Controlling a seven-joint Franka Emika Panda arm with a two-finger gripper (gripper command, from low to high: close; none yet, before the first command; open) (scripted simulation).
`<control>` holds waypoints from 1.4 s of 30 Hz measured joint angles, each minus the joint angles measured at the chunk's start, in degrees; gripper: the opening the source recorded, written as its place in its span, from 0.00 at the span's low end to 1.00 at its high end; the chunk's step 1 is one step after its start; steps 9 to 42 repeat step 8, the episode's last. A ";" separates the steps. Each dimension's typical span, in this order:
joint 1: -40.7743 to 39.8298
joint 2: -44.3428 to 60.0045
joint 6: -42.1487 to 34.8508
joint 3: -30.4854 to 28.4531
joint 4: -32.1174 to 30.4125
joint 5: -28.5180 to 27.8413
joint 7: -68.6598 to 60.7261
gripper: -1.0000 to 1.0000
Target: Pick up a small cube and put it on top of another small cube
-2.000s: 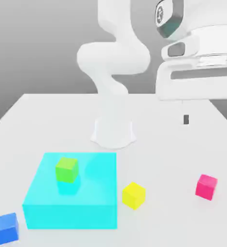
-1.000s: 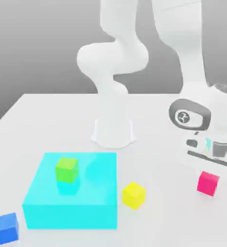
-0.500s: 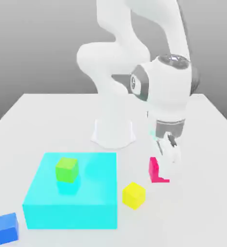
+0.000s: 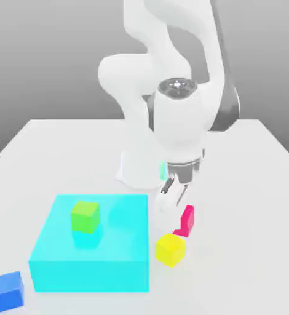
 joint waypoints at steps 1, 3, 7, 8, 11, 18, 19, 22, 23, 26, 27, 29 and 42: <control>-0.12 0.71 0.64 0.04 0.02 -0.27 0.18 0.00; -0.62 2.07 1.96 0.29 0.03 -1.40 0.95 0.00; -0.53 4.49 4.71 -1.28 -0.04 -6.35 4.41 0.00; -0.49 5.01 5.39 -1.84 -0.06 -8.24 5.74 0.00; -0.49 5.01 5.39 -1.84 -0.06 -8.24 5.74 0.00; -0.49 5.01 5.39 -1.84 -0.06 -8.24 5.74 0.00; -0.49 5.01 5.39 -1.84 -0.06 -8.24 5.74 0.00; -0.49 5.01 5.39 -1.84 -0.06 -8.24 5.74 0.00; -0.49 5.01 5.39 -1.84 -0.06 -8.24 5.74 0.00; -0.49 5.01 5.39 -1.84 -0.06 -8.24 5.74 0.00; -0.49 5.01 5.39 -1.84 -0.06 -8.24 5.74 0.00; -0.49 5.01 5.39 -1.84 -0.06 -8.24 5.74 0.00; -0.49 5.01 5.39 -1.84 -0.06 -8.24 5.74 0.00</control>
